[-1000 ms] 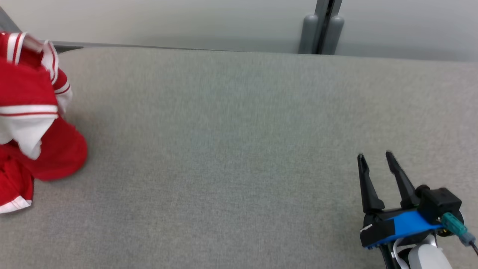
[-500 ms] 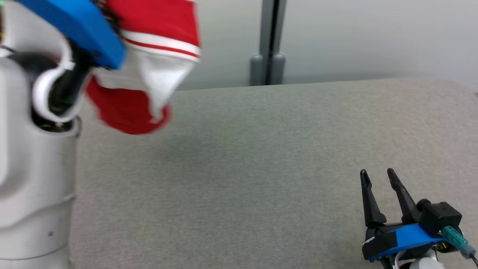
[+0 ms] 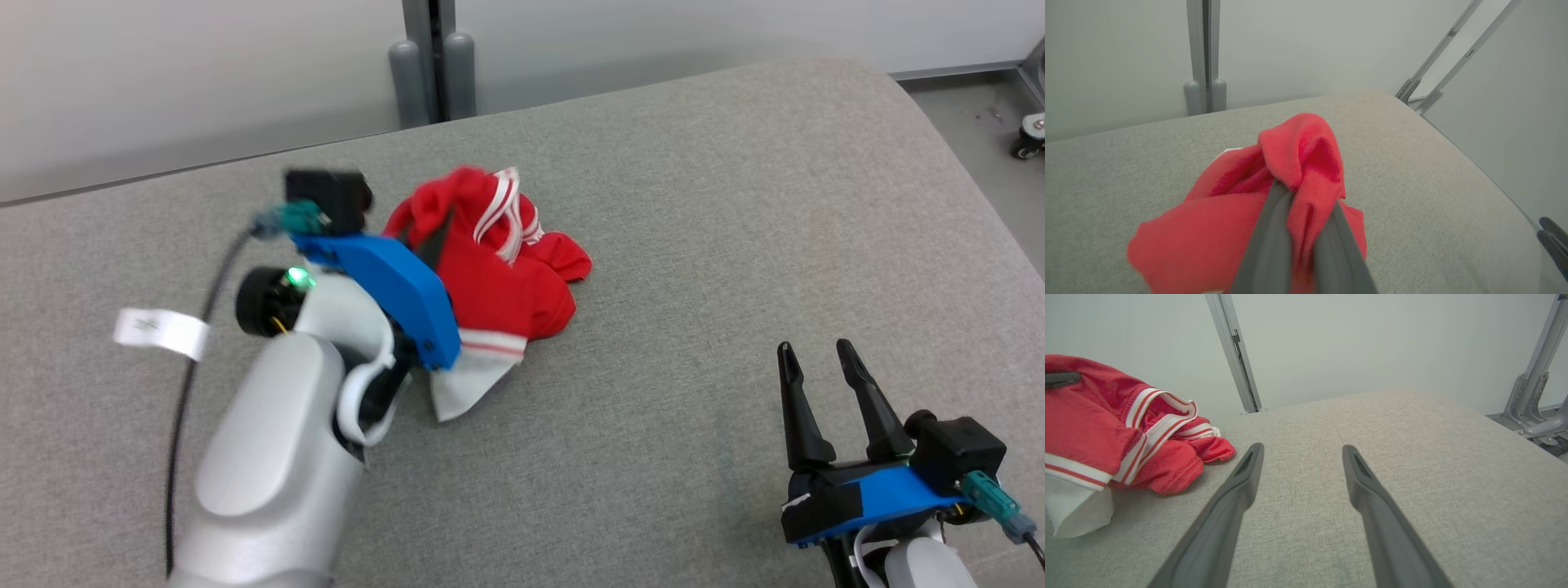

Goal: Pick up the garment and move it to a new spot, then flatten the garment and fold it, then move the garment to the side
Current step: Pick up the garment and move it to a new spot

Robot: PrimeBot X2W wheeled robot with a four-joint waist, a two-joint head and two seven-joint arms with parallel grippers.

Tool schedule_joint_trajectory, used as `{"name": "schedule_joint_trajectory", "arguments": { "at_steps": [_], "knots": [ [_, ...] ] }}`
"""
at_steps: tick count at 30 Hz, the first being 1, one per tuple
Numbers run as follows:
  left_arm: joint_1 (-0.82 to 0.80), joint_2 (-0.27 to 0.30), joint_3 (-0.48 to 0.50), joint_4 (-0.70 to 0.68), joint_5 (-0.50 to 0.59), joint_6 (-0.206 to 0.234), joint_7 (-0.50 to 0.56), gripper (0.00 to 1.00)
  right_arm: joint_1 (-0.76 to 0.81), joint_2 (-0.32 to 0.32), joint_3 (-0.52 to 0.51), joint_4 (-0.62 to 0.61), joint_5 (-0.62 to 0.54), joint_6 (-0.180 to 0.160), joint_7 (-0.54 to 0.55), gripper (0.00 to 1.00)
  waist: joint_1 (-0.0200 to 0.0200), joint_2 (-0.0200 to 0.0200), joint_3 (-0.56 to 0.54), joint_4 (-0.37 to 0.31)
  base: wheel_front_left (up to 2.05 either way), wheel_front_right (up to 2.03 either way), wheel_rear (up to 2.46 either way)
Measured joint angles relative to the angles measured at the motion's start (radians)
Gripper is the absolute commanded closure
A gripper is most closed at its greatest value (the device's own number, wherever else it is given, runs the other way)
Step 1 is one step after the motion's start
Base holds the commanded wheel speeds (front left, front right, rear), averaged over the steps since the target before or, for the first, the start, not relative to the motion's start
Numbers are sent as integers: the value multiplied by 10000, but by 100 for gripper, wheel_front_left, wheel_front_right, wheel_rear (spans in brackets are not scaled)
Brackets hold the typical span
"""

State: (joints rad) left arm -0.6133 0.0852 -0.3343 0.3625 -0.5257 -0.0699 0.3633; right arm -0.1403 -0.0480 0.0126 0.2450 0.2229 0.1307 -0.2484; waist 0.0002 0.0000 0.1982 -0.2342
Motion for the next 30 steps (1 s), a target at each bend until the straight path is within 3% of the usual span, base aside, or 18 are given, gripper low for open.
{"name": "schedule_joint_trajectory", "arguments": {
  "at_steps": [1, 2, 7, 14, 17, 19, 23, 30],
  "knots": [
    [115, -65, -203, 339, 94, -8, -205, 16, -1, -2, 4, 21, 4, -2, -8, 0, 0, 0, 40, -54, 0, 0, 0],
    [186, -109, -401, 625, 194, -27, -414, 0, -6, -2, 12, 33, 13, 0, -13, 0, -1, 0, 74, -90, 0, 0, 0],
    [411, -286, -1012, 1592, 165, -194, -1488, 0, -48, -4, -130, 142, -36, -2, -82, 0, -1, 0, -63, 12, 0, 0, 0],
    [1125, -320, -928, 1246, -558, -410, -3678, 0, 58, -2, -199, 113, -288, -2, -59, 0, -3, 0, -669, 696, 0, 0, 0],
    [1836, -148, -644, 738, -708, -456, -4717, 0, 204, 0, -268, 10, -487, 0, 107, 0, -3, 0, -953, 1057, 0, 0, 0],
    [2431, 261, -470, 510, -637, -454, -5321, 0, 305, 2, -382, -54, -562, -2, 203, 0, -4, 0, -1119, 1240, 0, 0, 0],
    [3570, 963, -12, 52, -334, -207, -6017, 0, 526, 0, -518, -238, -744, -2, 468, 0, -4, 0, -1381, 1582, 0, 0, 0],
    [5130, 1319, 936, -775, 217, 525, -6247, 0, 885, 2, -614, -443, -903, 0, 867, 0, -4, 0, -1605, 2025, 0, 0, 0]
  ]
}}
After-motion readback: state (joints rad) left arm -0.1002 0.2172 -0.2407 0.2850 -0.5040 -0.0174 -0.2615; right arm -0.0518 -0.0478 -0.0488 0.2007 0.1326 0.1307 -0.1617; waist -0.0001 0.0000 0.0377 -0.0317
